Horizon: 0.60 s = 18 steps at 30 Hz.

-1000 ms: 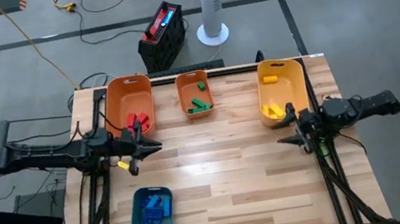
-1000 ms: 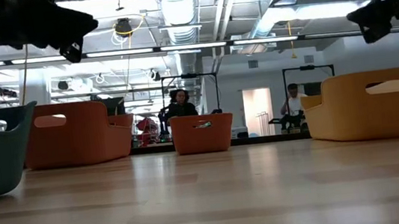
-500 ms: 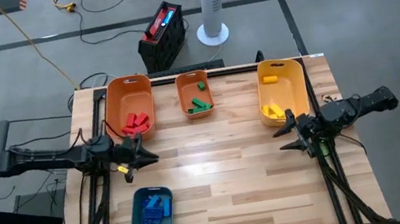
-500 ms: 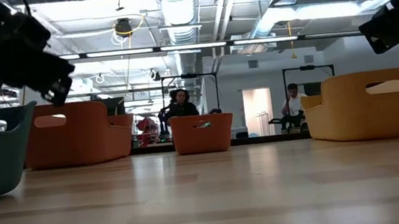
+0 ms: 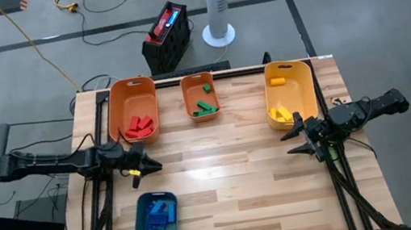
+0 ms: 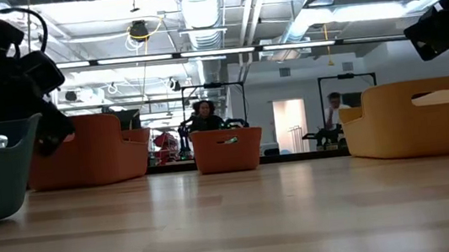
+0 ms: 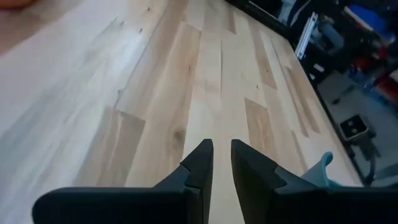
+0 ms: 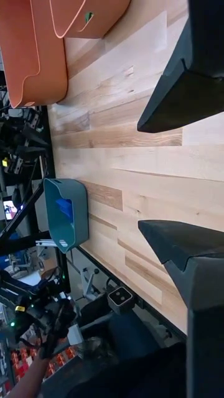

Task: Sort blocks
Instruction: Return to Home Position

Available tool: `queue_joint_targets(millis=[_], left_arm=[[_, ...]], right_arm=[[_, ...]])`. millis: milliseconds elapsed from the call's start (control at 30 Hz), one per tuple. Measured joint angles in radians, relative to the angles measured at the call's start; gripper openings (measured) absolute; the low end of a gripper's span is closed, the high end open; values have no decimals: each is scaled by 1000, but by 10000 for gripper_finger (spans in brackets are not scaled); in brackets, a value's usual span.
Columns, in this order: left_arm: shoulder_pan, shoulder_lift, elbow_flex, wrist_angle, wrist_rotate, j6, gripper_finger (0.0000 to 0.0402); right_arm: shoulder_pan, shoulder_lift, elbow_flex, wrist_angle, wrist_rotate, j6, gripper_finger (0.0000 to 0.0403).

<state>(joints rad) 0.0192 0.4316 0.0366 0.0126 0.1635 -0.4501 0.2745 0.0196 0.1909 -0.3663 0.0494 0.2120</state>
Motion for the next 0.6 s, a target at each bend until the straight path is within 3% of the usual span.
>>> queue_joint_targets(millis=[467, 600], left_arm=[[0, -2, 1, 4, 1, -3, 51], [0, -63, -6, 4, 1, -3, 51]], right_arm=[[-2, -2, -11, 3, 0, -1, 255], [-1, -2, -70, -4, 1, -3, 255]])
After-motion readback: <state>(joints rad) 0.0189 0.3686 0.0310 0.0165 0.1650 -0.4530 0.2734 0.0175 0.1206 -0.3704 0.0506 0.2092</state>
